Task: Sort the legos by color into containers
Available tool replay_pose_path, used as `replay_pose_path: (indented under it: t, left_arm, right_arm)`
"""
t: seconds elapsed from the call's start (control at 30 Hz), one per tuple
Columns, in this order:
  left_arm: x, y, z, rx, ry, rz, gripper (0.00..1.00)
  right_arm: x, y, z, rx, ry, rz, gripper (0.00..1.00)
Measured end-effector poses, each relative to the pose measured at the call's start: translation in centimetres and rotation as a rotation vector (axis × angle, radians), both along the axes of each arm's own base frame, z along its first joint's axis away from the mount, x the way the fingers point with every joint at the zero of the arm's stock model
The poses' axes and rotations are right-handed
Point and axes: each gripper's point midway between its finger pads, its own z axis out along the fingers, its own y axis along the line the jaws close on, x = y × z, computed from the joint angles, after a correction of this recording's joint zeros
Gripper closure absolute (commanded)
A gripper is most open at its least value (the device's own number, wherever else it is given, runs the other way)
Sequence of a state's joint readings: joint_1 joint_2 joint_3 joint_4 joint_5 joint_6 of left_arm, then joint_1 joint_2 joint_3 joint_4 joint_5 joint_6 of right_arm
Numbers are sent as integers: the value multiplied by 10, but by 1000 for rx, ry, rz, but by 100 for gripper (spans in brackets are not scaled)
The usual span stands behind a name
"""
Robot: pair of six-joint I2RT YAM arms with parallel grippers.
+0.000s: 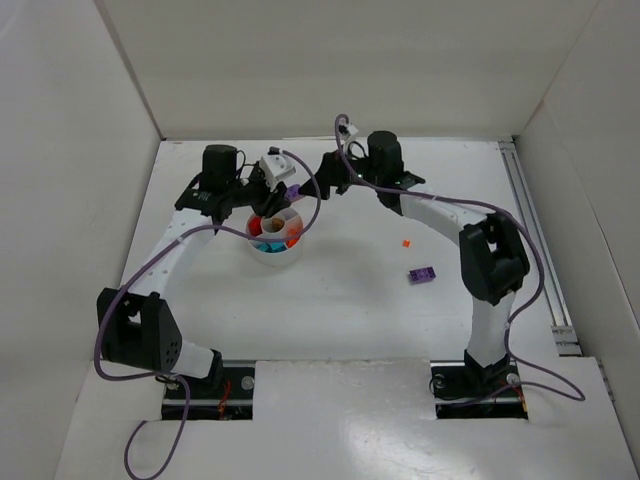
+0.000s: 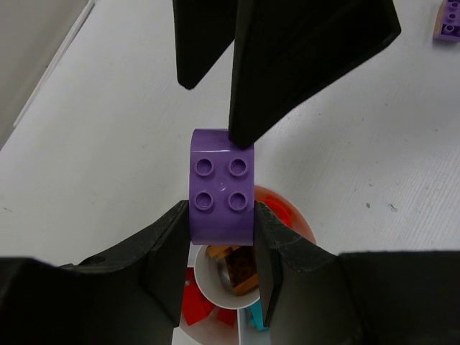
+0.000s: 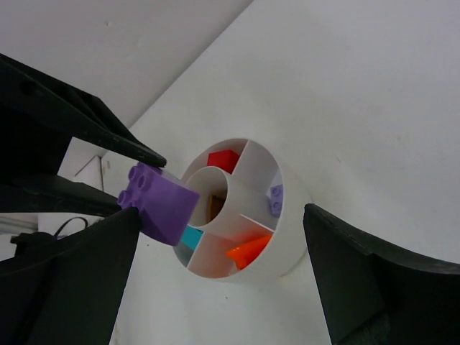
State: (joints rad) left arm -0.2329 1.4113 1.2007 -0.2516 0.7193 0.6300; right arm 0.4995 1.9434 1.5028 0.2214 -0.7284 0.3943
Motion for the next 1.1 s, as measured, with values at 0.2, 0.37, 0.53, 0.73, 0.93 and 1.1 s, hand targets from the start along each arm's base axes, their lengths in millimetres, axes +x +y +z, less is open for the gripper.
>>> replay_pose_path:
  t: [0.2,0.37,0.53,0.73,0.93,1.1]
  left_arm:
    - [0,1,-5,5,11,15,68]
    - [2,1,-2,0,0,23,68]
    - [2,1,1,-13,0,34,68]
    - [1,1,2,-26,8,53,68]
    - [-1,2,-4,-23,21,69,58]
    - [2,1,-1,-34,16,86,41]
  right_arm:
    - [-21,30,5,61,44,80,9]
    - [-29,40,19,111,35,111,37]
    - [-23,37,19,123,43,95,52]
    - [-23,38,21,133,44,99,63]
    - [-30,45,38,165,16,139,92]
    - [-41,54,46,179,-23,186,100]
